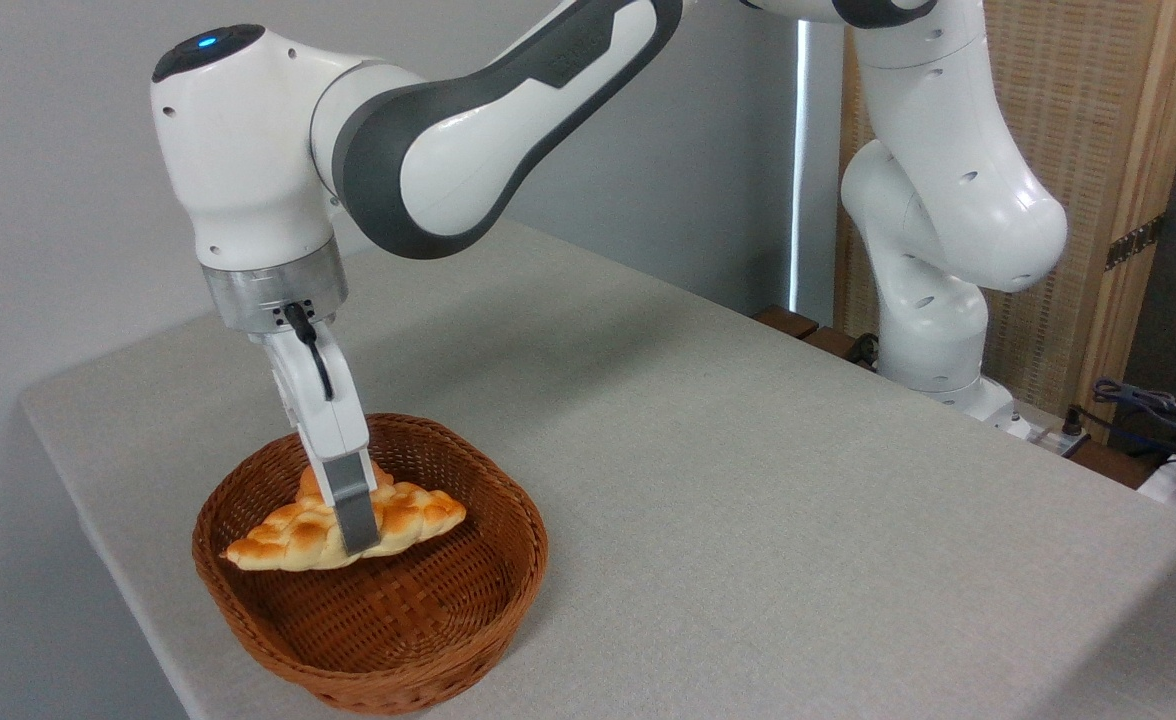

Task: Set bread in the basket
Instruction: 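Lower the roll into the basket beside the orange bun and release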

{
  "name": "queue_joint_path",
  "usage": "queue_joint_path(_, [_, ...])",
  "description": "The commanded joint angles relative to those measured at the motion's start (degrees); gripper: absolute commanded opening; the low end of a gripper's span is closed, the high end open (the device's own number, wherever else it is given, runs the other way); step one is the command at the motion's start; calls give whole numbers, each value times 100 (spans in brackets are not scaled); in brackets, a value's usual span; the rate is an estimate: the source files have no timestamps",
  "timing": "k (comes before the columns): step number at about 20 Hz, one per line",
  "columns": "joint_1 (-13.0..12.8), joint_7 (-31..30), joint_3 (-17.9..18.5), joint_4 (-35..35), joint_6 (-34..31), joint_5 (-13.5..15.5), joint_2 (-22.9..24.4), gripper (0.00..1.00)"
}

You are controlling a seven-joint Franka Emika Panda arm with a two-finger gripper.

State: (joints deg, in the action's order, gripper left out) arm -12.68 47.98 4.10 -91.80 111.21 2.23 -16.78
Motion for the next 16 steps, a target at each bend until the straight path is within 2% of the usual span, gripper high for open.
queue_joint_path(1, [-15, -25, 20, 110, -73, 23, -9, 80])
queue_joint_path(3, [-15, -25, 20, 101, -90, 23, -9, 89])
queue_joint_path(6, [-15, -34, 20, 101, -99, 23, -9, 90])
queue_joint_path(9, [-6, -25, 29, 101, -99, 14, -9, 98])
queue_joint_path(13, [-15, -25, 29, 92, -143, 14, -9, 100])
queue_joint_path(16, [-15, -16, 29, 101, -406, 14, -1, 100])
